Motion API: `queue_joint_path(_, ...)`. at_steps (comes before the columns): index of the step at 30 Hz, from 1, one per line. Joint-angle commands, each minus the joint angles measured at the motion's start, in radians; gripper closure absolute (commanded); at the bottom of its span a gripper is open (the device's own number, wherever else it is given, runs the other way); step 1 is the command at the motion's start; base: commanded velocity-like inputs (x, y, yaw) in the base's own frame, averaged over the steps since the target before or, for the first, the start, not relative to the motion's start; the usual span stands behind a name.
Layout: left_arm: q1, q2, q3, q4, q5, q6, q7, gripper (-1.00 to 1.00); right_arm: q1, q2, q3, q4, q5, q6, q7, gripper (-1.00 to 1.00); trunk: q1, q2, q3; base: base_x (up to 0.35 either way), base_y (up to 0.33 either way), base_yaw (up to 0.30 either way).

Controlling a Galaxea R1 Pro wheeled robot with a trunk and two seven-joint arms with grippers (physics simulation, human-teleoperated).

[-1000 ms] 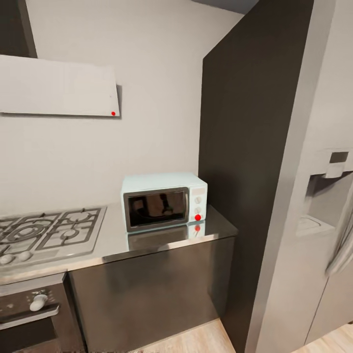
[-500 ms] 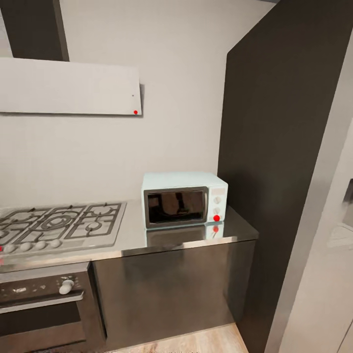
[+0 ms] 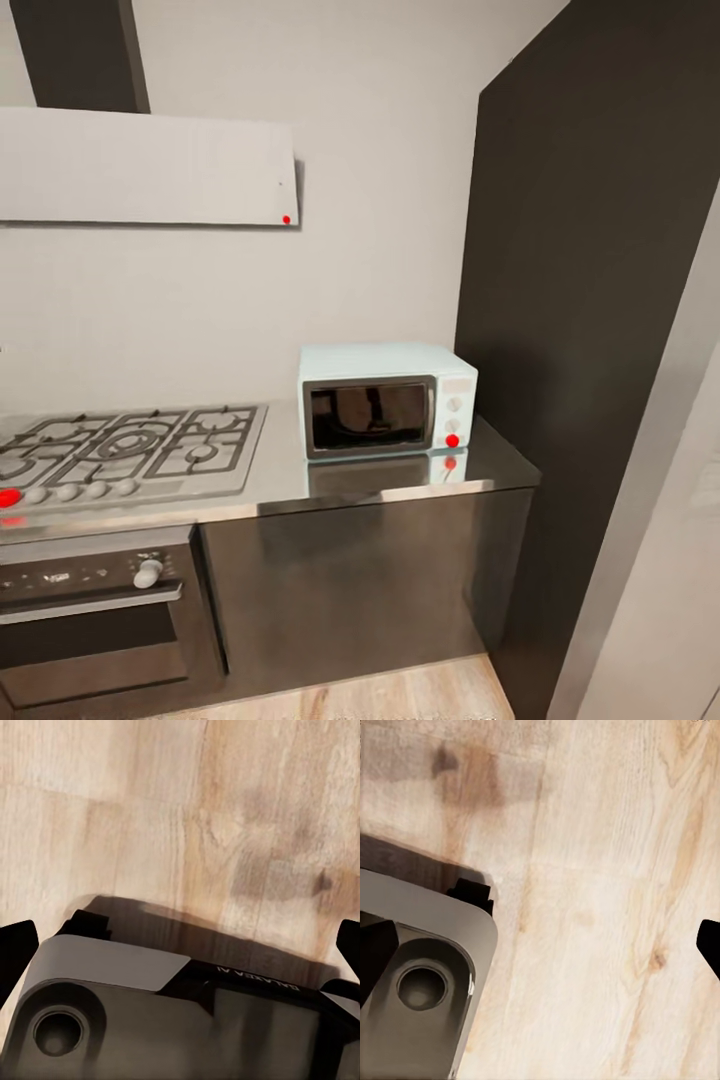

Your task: In the kitchen, take the popcorn bag from the countertop, put it into the microwave, and heat it until the popcorn is cooked so the cooked popcorn ends up inside the bag.

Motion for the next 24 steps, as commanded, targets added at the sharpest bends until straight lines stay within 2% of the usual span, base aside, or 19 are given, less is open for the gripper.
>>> queue_joint_path(1, -0.001, 0.000, -0.008, 0.002, 0.009, -0.004, -0.001, -1.00, -0.001, 0.000, -0.008, 0.003, 0.008, -0.003, 0.000, -1.00, 0.000, -0.001, -0.003, 0.000, 0.000, 0.071)
queue_joint_path(15, -0.001, 0.000, -0.008, 0.002, 0.009, -0.004, -0.001, -1.00, -0.001, 0.000, -0.007, 0.003, 0.009, -0.004, 0.000, -1.00, 0.000, -0.001, -0.025, 0.000, 0.000, 0.097)
queue_joint_path(24, -0.001, 0.000, -0.008, 0.002, 0.009, -0.004, -0.001, -1.00, -0.001, 0.004, -0.009, 0.003, 0.009, -0.014, -0.008, -1.00, 0.000, -0.001, -0.026, 0.000, 0.000, 0.008)
